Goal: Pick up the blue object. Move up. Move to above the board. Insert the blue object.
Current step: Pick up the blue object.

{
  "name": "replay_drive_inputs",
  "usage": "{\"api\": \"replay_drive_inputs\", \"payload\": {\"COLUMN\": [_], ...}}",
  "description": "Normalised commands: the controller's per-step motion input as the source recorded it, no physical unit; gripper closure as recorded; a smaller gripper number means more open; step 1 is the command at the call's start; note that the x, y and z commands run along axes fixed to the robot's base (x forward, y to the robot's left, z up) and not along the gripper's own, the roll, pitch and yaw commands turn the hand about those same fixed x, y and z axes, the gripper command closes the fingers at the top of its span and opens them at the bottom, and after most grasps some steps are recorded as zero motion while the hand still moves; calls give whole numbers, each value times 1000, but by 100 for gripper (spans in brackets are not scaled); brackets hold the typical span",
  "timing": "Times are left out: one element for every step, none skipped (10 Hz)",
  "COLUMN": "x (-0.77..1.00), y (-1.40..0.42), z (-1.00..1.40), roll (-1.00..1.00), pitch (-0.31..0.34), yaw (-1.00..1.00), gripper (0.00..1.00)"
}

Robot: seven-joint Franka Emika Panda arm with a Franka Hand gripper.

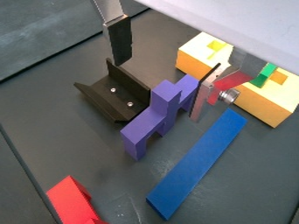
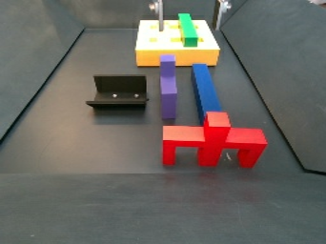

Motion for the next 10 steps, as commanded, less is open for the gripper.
{"api": "replay_drive_inputs", "payload": {"x": [-674, -897, -871, -654, -509, -177, 206, 340, 326, 0], "y": [-83, -77, -46, -120, -151, -66, 0, 0, 0, 0], "z": [-863, -866, -837, -823, -817, -880, -849, -651, -477, -460], "roll": [0, 0, 0, 0, 0, 0, 0, 0, 0, 0], "pitch": [-177, -150, -170, -194, -216, -200, -83, 0, 0, 0], "yaw": [0, 0, 0, 0, 0, 0, 0, 0, 0, 0], "gripper": [0, 0, 0, 0, 0, 0, 0, 0, 0, 0]}}
